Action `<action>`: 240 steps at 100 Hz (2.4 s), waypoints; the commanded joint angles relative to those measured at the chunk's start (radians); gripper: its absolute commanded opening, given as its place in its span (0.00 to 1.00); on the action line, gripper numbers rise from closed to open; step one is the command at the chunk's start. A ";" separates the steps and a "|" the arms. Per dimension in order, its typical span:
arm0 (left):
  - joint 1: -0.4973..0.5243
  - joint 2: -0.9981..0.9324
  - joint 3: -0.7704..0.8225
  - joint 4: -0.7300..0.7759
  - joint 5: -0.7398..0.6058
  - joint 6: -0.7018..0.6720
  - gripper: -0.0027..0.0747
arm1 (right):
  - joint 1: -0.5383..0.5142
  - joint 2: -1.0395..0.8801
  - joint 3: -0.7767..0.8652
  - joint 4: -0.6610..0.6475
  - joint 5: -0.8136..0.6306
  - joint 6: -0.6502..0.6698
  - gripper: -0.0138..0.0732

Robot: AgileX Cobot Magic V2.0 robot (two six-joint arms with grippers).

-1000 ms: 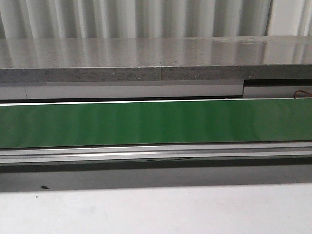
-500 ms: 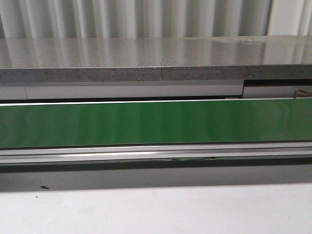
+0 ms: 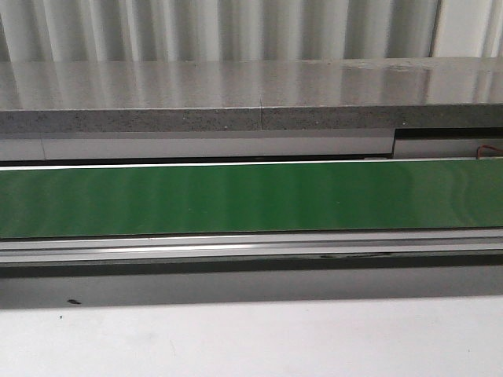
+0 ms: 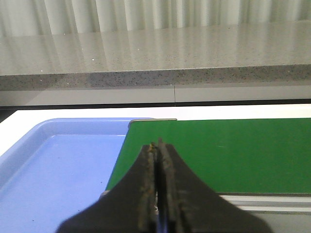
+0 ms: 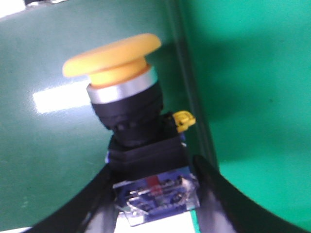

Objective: Move button from right to left

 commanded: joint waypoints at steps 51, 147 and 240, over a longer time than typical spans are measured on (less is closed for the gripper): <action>0.003 -0.032 0.037 -0.007 -0.077 -0.008 0.01 | 0.003 0.017 -0.025 0.013 -0.012 0.049 0.81; 0.003 -0.032 0.037 -0.007 -0.077 -0.008 0.01 | 0.364 -0.364 0.070 -0.017 -0.137 -0.159 0.08; 0.003 -0.032 0.037 -0.007 -0.077 -0.008 0.01 | 0.373 -1.122 0.580 -0.038 -0.413 -0.163 0.08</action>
